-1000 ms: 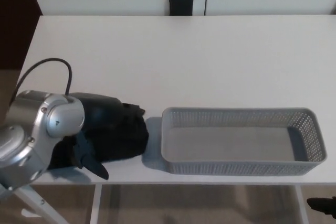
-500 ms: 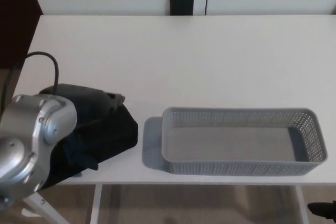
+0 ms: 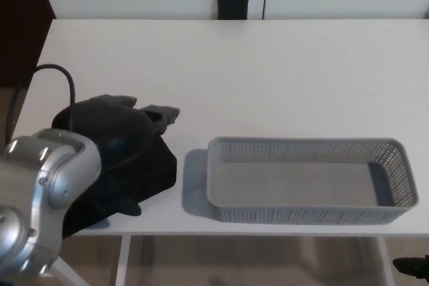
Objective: The robot walk towards a table in front and pick up a black pencil case on the left hand side and put the pencil case into a small container on the right hand side
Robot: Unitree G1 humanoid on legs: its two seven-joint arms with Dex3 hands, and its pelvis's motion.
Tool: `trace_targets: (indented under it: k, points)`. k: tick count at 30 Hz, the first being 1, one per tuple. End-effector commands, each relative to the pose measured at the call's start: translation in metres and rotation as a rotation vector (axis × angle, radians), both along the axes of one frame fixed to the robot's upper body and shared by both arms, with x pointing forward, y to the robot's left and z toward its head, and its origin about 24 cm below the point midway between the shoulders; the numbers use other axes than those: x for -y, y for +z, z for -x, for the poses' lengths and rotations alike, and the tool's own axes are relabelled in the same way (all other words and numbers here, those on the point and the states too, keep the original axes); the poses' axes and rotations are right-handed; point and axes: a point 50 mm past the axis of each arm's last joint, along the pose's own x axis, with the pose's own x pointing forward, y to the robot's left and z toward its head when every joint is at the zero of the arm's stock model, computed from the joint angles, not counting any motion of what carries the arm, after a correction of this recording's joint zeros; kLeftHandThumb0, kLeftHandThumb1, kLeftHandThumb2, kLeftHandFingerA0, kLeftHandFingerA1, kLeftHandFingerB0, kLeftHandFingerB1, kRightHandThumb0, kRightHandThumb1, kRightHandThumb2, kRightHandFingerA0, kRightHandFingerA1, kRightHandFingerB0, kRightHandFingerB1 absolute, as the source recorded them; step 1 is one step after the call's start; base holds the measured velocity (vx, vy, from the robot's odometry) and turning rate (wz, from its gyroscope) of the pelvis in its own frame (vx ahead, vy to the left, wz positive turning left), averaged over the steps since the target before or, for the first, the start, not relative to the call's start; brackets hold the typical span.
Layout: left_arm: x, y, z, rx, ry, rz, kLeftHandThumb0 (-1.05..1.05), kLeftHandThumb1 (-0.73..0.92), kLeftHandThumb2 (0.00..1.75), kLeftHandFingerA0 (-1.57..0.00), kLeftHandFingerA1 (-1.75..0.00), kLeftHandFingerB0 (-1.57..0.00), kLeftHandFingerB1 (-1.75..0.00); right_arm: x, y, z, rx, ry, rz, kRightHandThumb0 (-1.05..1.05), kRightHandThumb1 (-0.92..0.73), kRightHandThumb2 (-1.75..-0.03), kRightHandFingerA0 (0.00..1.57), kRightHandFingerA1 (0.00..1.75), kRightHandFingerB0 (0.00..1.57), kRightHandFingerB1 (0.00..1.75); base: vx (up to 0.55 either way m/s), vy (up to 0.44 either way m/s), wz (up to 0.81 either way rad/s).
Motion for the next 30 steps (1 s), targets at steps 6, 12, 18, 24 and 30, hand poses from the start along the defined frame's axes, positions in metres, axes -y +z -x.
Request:
trace_targets:
  k: [6, 12, 18, 24, 30]
  points:
    - [-0.015, 0.002, 0.003, 0.044, 0.055, -0.020, -0.68, 0.38, 0.72, 0.00, 0.00, 0.00, -0.03, 0.008, 0.000, 0.005, -0.023, -0.004, 0.015, -0.29, -0.44, -0.62, 0.49, 0.48, 0.46, 0.46, 0.00, 0.000, 0.00]
    - [-0.034, -0.009, -0.008, 0.007, 0.152, -0.040, -0.68, 0.39, 0.71, 0.00, 0.00, 0.00, -0.02, 0.009, -0.002, 0.006, -0.044, -0.019, 0.025, -0.25, -0.48, -0.54, 0.55, 0.43, 0.50, 0.40, 0.00, 0.000, 0.00]
    - [-0.056, -0.014, -0.020, -0.012, 0.242, -0.038, -0.71, 0.41, 0.73, 0.00, 0.00, 0.00, 0.00, 0.010, -0.001, 0.004, -0.039, -0.024, 0.020, -0.23, -0.48, -0.54, 0.55, 0.43, 0.50, 0.40, 0.00, 0.000, 0.00]
    - [-0.066, -0.014, -0.022, -0.019, 0.272, -0.032, -0.73, 0.41, 0.73, 0.00, -0.01, 0.00, 0.00, 0.009, 0.000, 0.004, -0.030, -0.012, 0.019, -0.23, -0.48, -0.54, 0.54, 0.44, 0.49, 0.41, 0.00, 0.000, 0.00]
    - [-0.070, -0.020, -0.022, -0.045, 0.293, -0.011, -0.73, 0.41, 0.74, 0.00, -0.01, 0.00, 0.00, 0.010, 0.000, 0.005, -0.032, -0.022, 0.029, -0.29, -0.44, -0.61, 0.50, 0.48, 0.47, 0.46, 0.00, 0.000, 0.00]
